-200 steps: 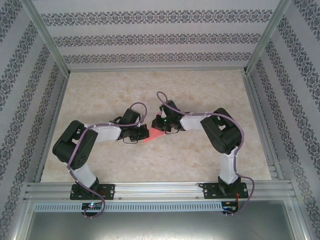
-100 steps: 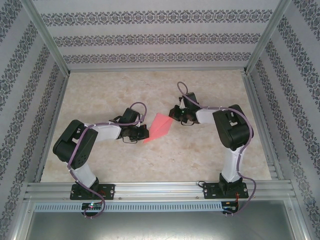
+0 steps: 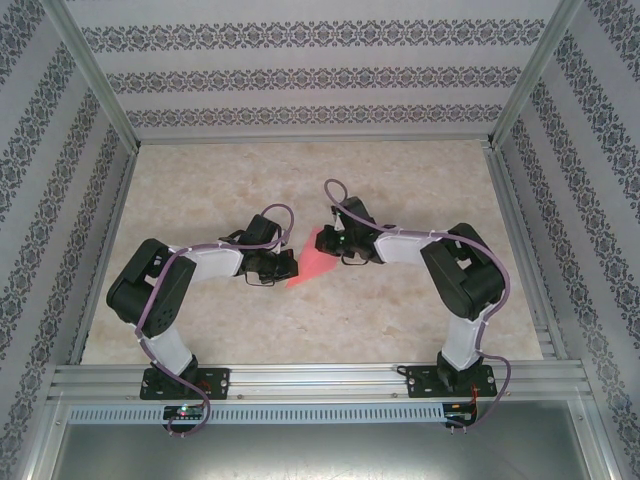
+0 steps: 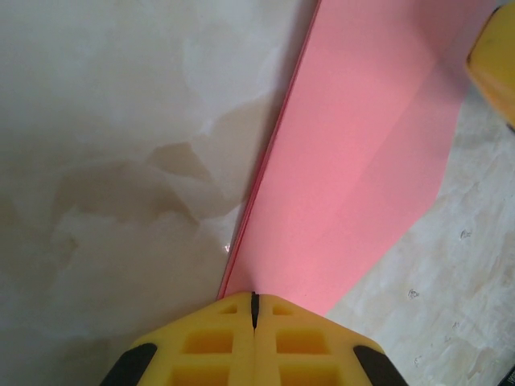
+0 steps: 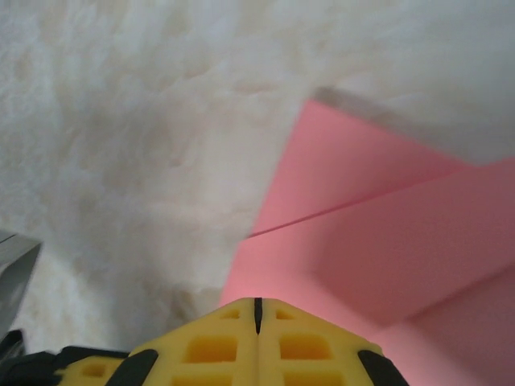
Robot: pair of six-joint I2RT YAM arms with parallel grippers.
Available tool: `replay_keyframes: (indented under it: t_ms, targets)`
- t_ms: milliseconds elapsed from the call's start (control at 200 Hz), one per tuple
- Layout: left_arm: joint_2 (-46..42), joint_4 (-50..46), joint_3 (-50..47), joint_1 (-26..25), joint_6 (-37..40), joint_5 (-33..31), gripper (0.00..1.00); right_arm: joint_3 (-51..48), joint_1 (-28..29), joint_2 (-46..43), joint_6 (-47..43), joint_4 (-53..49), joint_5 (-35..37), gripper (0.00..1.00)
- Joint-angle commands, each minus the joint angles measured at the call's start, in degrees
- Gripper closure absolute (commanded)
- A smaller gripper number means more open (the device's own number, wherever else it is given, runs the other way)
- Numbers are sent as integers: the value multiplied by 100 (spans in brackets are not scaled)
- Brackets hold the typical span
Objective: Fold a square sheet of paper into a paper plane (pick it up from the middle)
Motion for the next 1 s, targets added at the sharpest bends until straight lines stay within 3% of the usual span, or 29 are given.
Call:
replay_keyframes:
  t_ms: [0, 125, 370, 545, 764, 994]
  targets:
    - [305, -814, -139, 35, 27, -112, 100, -89, -133, -584, -228, -359, 613, 94]
    - [305, -750, -159, 31, -34, -123, 100, 58, -71, -709, -432, -611, 695, 92]
    - [308, -787, -176, 33, -39, -136, 100, 546, 482, 134, -316, -488, 156, 97]
    - [319, -874, -185, 35, -21, -161, 100, 650, 472, 619, -174, -268, -198, 98]
    - [342, -867, -269, 35, -33, -153, 100, 302, -89, 863, -125, 153, -304, 99]
    - [363, -867, -325, 35, -43, -93, 100, -68, -1117, 859, -206, 512, -274, 99]
